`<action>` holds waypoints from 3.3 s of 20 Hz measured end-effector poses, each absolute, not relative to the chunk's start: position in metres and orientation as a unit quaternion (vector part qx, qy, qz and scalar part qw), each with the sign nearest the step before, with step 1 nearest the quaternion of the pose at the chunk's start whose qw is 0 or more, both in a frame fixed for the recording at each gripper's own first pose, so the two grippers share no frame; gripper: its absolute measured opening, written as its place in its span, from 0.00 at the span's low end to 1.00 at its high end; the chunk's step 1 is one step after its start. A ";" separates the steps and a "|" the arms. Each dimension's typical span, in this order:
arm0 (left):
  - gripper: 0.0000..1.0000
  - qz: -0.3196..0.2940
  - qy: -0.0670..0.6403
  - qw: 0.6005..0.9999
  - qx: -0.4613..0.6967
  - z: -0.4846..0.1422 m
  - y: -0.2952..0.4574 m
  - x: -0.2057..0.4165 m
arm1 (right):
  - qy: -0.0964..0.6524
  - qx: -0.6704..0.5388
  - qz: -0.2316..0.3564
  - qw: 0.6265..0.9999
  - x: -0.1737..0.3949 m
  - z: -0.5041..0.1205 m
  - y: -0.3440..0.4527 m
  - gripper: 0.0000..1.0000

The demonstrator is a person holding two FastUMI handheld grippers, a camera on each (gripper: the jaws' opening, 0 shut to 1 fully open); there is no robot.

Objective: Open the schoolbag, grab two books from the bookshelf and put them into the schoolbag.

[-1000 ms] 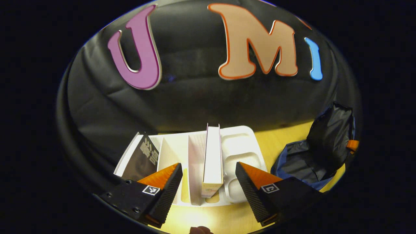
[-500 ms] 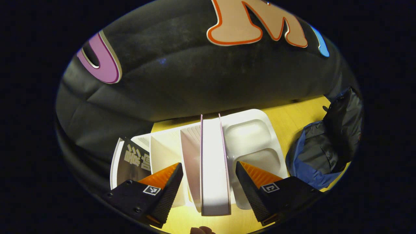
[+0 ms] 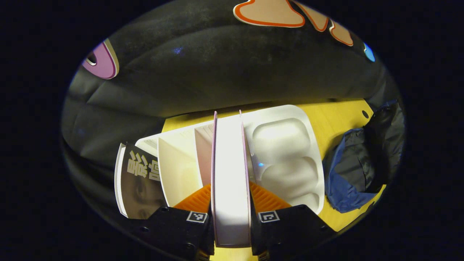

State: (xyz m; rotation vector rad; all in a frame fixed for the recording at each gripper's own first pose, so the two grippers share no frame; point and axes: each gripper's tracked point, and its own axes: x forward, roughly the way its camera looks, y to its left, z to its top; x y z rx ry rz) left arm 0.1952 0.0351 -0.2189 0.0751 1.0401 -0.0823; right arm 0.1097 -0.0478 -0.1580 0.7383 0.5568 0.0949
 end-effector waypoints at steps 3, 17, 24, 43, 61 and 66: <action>0.35 -0.055 0.498 0.865 0.011 -0.210 0.035 0.185 | 0.270 0.357 0.046 0.893 0.111 -0.159 -0.049 0.03; 0.34 -0.078 0.419 0.901 -0.079 -0.109 0.088 0.145 | 0.274 0.349 0.046 0.895 0.110 -0.159 -0.047 0.03; 0.34 -0.086 0.377 0.912 -0.139 -0.059 0.104 0.127 | 0.276 0.344 0.048 0.896 0.110 -0.160 -0.045 0.03; 0.34 -0.179 0.366 0.797 -0.446 -0.062 -0.040 0.107 | 0.272 0.359 0.053 0.891 0.109 -0.163 -0.045 0.03; 0.35 -0.201 0.449 0.718 -0.493 -0.162 -0.234 0.142 | 0.263 0.377 0.063 0.886 0.112 -0.161 -0.045 0.03; 0.33 -0.204 0.452 0.691 -0.526 -0.184 -0.275 0.145 | 0.262 0.375 0.068 0.887 0.113 -0.161 -0.045 0.03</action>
